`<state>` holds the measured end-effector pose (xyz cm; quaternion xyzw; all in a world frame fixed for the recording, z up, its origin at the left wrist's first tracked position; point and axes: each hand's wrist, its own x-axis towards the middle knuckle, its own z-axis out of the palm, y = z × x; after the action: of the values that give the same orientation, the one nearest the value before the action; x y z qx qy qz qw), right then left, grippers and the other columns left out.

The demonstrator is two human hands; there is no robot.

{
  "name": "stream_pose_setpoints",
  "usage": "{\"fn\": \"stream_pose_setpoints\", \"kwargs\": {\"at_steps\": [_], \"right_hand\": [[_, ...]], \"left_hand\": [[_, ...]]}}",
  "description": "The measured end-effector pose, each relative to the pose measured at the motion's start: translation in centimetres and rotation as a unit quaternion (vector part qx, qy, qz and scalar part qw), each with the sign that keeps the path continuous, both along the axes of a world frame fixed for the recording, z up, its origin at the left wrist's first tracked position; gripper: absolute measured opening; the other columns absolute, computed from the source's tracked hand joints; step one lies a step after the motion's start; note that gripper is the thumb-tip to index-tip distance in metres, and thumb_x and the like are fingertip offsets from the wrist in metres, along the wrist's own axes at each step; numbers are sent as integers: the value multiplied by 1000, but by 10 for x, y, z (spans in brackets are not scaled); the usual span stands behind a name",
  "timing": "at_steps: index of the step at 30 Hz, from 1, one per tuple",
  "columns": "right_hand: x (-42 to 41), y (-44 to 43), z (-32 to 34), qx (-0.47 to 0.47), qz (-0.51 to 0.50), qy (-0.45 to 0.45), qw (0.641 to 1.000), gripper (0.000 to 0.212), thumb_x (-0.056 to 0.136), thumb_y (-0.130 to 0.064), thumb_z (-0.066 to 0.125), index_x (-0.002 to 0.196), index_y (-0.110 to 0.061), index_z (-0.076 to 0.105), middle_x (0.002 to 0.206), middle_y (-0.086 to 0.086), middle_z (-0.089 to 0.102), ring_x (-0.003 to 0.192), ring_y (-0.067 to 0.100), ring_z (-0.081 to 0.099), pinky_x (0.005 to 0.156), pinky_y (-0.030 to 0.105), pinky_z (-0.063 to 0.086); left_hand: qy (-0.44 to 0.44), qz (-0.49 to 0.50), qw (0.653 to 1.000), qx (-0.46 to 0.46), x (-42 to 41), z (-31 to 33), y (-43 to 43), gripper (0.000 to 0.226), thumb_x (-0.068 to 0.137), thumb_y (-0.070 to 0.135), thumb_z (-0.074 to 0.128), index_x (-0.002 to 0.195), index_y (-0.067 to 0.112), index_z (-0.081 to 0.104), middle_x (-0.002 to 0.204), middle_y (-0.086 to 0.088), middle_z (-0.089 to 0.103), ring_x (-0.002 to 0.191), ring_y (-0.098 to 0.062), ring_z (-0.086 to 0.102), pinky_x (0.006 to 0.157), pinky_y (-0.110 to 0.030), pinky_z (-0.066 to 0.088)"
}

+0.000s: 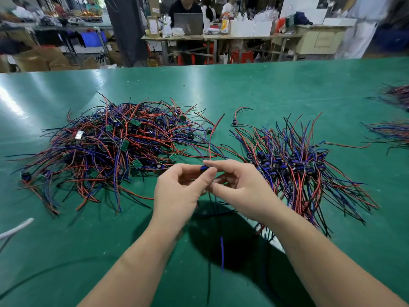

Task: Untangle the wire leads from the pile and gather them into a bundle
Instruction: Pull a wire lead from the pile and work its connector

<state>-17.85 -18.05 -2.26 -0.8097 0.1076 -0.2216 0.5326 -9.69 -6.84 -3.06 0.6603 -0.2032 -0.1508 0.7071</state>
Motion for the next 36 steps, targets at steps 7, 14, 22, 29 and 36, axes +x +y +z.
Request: {"fn": "stream_pose_setpoints", "kwargs": {"at_steps": [7, 14, 22, 29, 36], "right_hand": [[-12, -26, 15, -69, -198, 5, 978, 11, 74, -19, 79, 78, -25, 70, 73, -7, 72, 67, 12, 68, 73, 33, 57], [-38, -65, 26, -295, -335, 237, 863, 27, 79, -35, 71, 96, -14, 72, 99, 12, 68, 93, 32, 60, 83, 39, 50], [-27, -48, 23, -310, -290, 127, 896, 20, 85, -24, 65, 103, -17, 70, 99, 4, 63, 88, 20, 57, 80, 27, 40], [-17, -22, 12, -321, -40, 133, 937, 20, 86, -29, 66, 104, -23, 70, 95, -8, 65, 83, 6, 57, 77, 14, 40], [-21, -34, 9, -334, -140, 264, 894, 31, 89, -38, 59, 115, -21, 64, 102, -2, 67, 98, 19, 59, 83, 30, 48]], "left_hand": [[-204, -34, 964, 169, 1, 4, 6, 13, 86, 31, 67, 84, 19, 71, 77, 5, 70, 69, -5, 61, 66, -25, 48], [-286, 87, 777, 554, 45, -4, 34, 49, 87, 48, 54, 134, 38, 44, 144, -11, 37, 133, -31, 28, 108, -43, 25], [-281, 99, 777, 554, 64, -9, 39, 34, 92, 31, 54, 126, 29, 55, 117, -10, 55, 109, -31, 52, 91, -40, 40], [-291, 136, 799, 508, 74, -10, 46, 24, 91, 30, 61, 112, 19, 65, 100, -2, 69, 94, -26, 62, 88, -41, 49], [-344, 96, 745, 564, 78, -15, 43, 49, 94, 42, 47, 141, 40, 35, 111, -6, 56, 105, -29, 55, 89, -41, 39]]}}
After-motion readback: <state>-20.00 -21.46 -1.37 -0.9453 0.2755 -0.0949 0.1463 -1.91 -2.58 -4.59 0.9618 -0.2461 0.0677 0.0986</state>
